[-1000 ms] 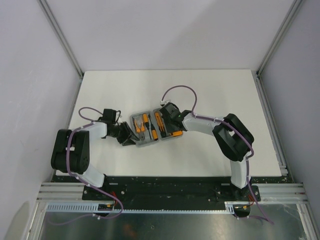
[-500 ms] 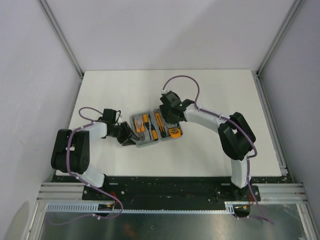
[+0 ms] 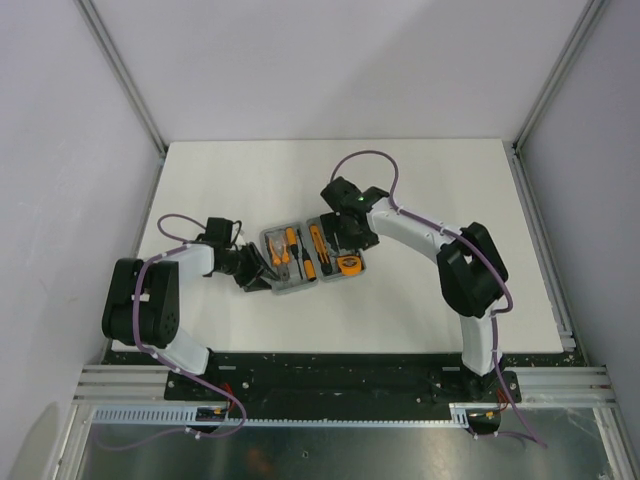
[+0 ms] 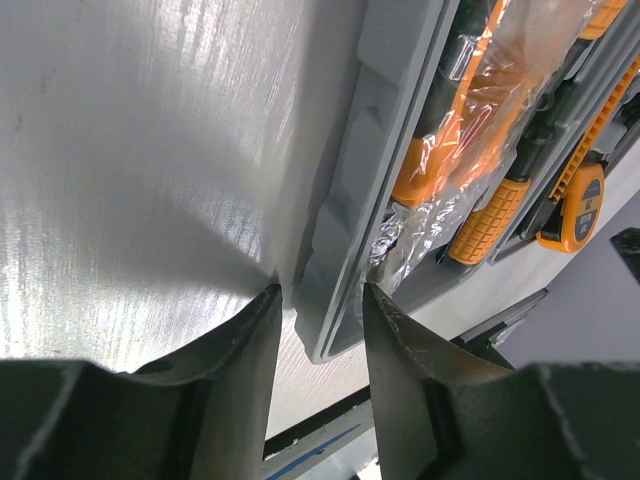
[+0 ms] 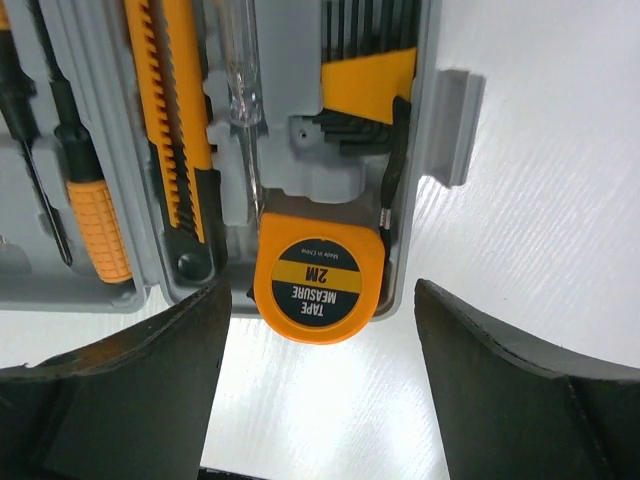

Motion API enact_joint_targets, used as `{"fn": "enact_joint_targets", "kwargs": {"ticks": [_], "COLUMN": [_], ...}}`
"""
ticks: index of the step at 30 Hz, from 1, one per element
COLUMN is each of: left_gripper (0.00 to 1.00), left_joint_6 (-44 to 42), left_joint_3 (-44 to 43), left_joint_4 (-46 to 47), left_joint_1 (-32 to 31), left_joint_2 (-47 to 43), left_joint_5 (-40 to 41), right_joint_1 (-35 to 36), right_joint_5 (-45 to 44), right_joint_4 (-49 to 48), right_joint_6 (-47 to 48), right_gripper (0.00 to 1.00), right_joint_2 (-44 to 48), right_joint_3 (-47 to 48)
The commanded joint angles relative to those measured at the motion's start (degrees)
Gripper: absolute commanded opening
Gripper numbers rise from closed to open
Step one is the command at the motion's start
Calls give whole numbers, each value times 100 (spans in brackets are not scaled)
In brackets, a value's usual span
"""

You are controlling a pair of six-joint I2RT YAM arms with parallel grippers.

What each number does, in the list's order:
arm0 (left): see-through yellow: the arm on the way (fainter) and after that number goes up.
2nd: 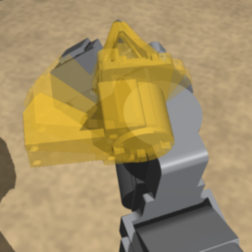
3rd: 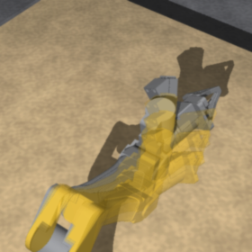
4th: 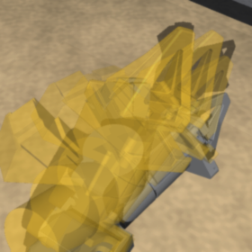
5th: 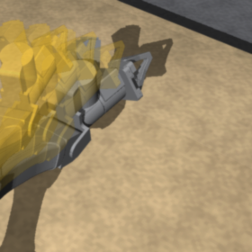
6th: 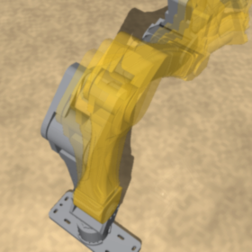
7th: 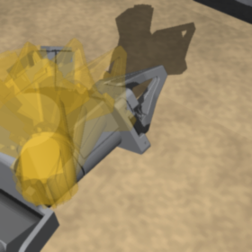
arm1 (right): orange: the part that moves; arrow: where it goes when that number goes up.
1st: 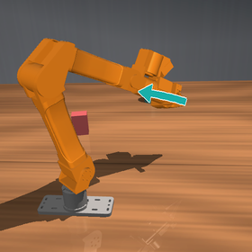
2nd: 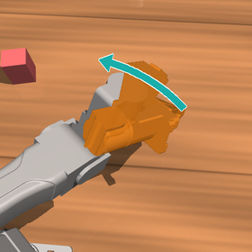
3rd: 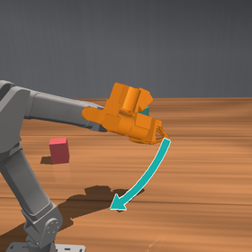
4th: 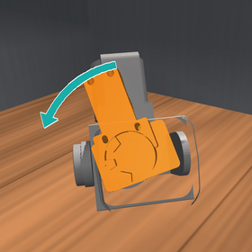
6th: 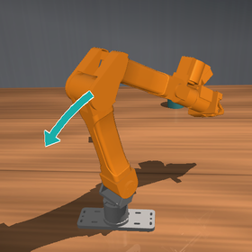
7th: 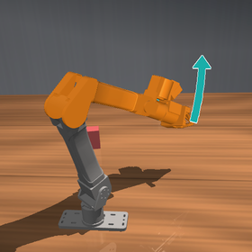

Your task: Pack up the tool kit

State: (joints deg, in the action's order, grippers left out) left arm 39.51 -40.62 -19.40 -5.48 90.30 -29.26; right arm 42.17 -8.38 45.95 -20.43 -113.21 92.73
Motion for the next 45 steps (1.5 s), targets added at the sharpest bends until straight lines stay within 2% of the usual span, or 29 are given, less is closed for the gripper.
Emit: {"fn": "enact_joint_targets", "kwargs": {"ticks": [1,15,18,23,26,29,35,43,45], "left_gripper": [45,45,45,45,45,45,45,45,45], "left_joint_6": [-223,-246,-250,-243,-242,-242,-242,-234,-235], "left_joint_3": [4,-5,-14,-9,-3,8,12,23,14], "left_joint_4": [-193,-198,-203,-202,-199,-204,-200,-197,-203], "left_joint_1": [-49,-37,-41,-29,-11,5,11,11,11], "left_joint_2": [124,197,204,238,264,264,277,291,281], "left_joint_5": [315,343,352,353,341,338,343,364,356], "right_joint_1": [-20,-153,-139,-28,51,137,297,440,445], "right_joint_5": [355,735,689,314,74,-239,-936,-1406,-1463], "right_joint_4": [371,380,319,138,-261,-890,-1910,-2961,-3086], "right_joint_6": [-277,-326,-313,-227,-201,-217,-180,-157,-223], "right_gripper": [79,77,70,51,41,36,33,33,36], "right_joint_2": [-154,-550,-559,-471,-260,122,667,702,703], "right_joint_3": [158,190,184,-15,-422,-935,-1676,-2376,-2565]}}
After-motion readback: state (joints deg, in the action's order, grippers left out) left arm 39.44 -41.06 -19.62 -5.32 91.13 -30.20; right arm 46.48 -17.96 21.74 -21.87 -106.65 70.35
